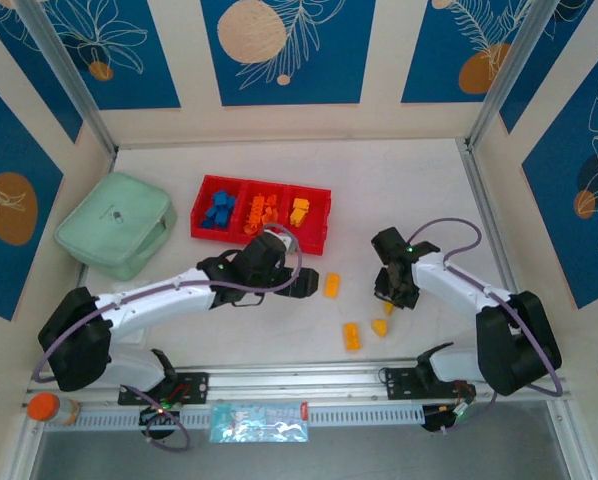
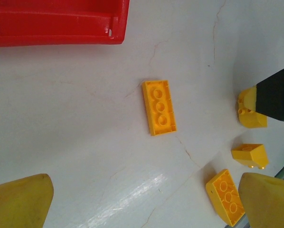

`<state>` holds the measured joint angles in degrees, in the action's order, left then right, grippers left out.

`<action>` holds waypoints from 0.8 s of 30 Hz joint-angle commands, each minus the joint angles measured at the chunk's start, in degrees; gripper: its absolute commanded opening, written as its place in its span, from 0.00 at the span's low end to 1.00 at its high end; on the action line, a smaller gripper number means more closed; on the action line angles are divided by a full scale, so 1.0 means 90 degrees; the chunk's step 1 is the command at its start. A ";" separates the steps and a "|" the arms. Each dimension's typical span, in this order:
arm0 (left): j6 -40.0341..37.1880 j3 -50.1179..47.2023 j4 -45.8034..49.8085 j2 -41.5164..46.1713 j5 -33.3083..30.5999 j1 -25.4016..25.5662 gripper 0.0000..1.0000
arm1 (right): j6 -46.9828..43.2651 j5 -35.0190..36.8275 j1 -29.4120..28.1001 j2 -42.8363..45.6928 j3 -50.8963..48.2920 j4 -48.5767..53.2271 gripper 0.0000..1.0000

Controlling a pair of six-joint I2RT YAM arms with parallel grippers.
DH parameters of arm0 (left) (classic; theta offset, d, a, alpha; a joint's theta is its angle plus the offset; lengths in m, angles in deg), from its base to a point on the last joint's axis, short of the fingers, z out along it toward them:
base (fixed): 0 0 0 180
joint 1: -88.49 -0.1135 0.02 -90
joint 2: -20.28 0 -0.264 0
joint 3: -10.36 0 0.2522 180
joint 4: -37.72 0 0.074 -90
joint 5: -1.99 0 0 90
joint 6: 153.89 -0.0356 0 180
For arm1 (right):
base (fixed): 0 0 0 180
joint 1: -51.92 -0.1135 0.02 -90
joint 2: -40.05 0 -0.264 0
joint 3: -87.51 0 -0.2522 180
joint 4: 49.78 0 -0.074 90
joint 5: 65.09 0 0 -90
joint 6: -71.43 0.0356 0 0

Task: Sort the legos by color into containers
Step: Pick up the lego from the bottom-right of the table, then place the lego in the container.

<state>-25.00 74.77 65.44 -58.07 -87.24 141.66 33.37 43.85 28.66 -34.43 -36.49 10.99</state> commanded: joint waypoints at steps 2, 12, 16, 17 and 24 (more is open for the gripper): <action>-0.0263 0.0193 0.0252 0.0263 -0.0275 0.0047 0.99 | -0.0363 0.0168 -0.0283 0.0352 0.0818 0.0422 0.16; -0.0327 0.0159 0.0949 0.0916 -0.0770 -0.0354 0.99 | -0.1240 0.0072 -0.1362 -0.0979 0.3295 0.0336 0.16; -0.0300 0.0065 0.1190 0.1135 -0.0750 -0.0757 0.99 | -0.1535 0.0052 -0.1516 -0.1829 0.4173 0.0046 0.17; -0.0288 0.0049 0.1238 0.1172 -0.0736 -0.0857 0.99 | -0.1572 0.0022 -0.1507 -0.2025 0.4369 0.0018 0.17; -0.0258 -0.0225 0.1209 0.1417 -0.0545 -0.1463 0.99 | -0.1885 -0.0266 -0.1388 -0.3549 0.5770 -0.0269 0.17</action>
<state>-26.85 74.03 74.77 -46.59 -92.79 130.18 18.60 43.46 15.52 -62.63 11.18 9.61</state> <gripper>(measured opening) 0.994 0.208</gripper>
